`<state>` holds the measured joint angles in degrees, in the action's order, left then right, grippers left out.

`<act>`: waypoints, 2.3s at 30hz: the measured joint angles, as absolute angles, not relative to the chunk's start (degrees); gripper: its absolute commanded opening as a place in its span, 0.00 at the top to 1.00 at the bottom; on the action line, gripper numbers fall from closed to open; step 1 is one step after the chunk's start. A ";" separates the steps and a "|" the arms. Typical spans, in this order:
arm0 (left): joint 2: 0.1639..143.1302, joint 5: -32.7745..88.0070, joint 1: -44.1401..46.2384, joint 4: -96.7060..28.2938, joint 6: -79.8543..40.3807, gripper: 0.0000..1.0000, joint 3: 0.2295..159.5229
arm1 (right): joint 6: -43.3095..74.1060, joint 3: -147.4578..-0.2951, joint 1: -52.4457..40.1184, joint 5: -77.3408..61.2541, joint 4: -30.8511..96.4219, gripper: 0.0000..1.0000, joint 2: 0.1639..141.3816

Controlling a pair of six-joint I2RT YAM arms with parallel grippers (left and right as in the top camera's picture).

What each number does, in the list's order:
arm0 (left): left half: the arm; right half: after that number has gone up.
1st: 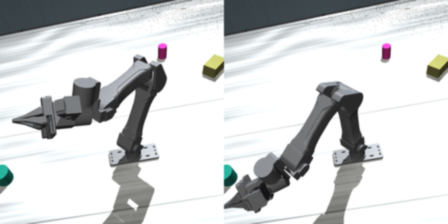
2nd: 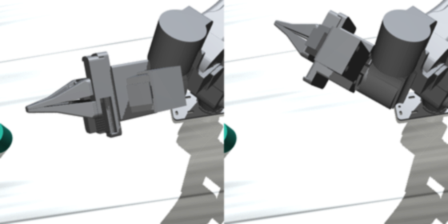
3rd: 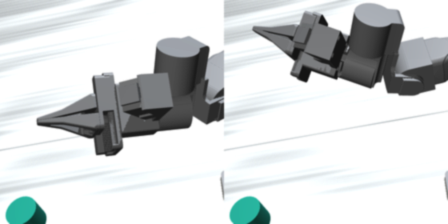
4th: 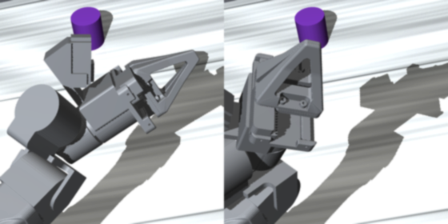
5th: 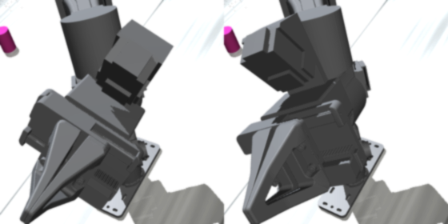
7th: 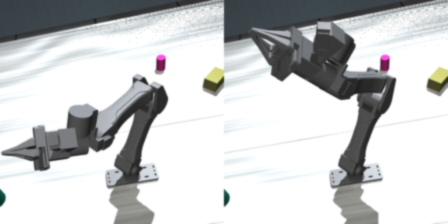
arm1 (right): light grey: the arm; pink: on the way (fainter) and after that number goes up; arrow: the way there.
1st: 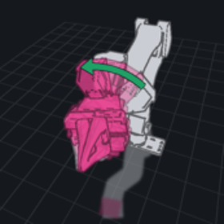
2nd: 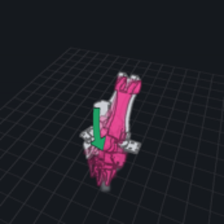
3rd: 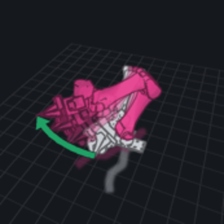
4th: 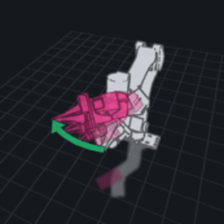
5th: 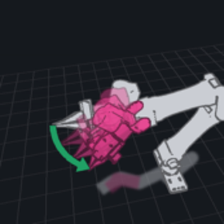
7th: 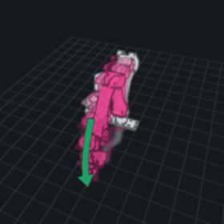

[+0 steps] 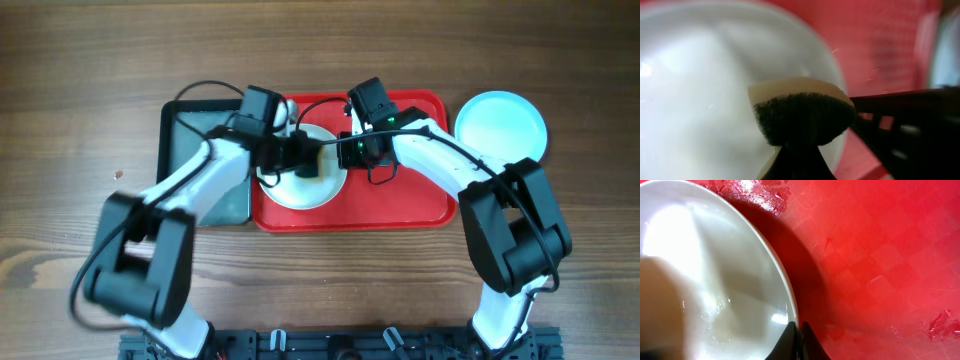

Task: Clean dirty plates on tray and stack at the side
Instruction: 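Scrub the white plate with the sponge in the left gripper, then return the sponge to the black tray and open the left gripper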

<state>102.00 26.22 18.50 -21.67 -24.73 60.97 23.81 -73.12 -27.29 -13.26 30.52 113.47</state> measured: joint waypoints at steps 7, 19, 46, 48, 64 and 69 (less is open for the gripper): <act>85.36 16.58 8.84 -33.23 -21.80 0.96 61.19 | 23.81 -73.12 -27.31 -13.26 30.20 0.94 113.47; 98.76 -1.43 3.57 -37.08 -10.66 0.96 61.01 | 23.81 -73.12 -27.29 -13.26 29.91 0.94 113.47; 85.78 -2.31 -5.39 -31.27 -9.67 0.00 67.48 | 22.72 -73.12 -27.31 -13.26 29.80 0.25 113.47; 85.78 -2.28 -5.37 -31.24 -9.67 0.00 67.48 | 23.07 -73.12 -27.31 -13.26 30.15 0.25 113.47; 85.78 -2.31 -5.37 -31.27 -9.67 0.00 67.48 | 28.97 -73.10 -29.54 -10.83 30.52 0.61 113.49; 85.78 -2.31 -5.37 -31.27 -9.67 0.00 67.48 | 30.44 -73.10 -29.98 -10.00 30.33 0.65 113.49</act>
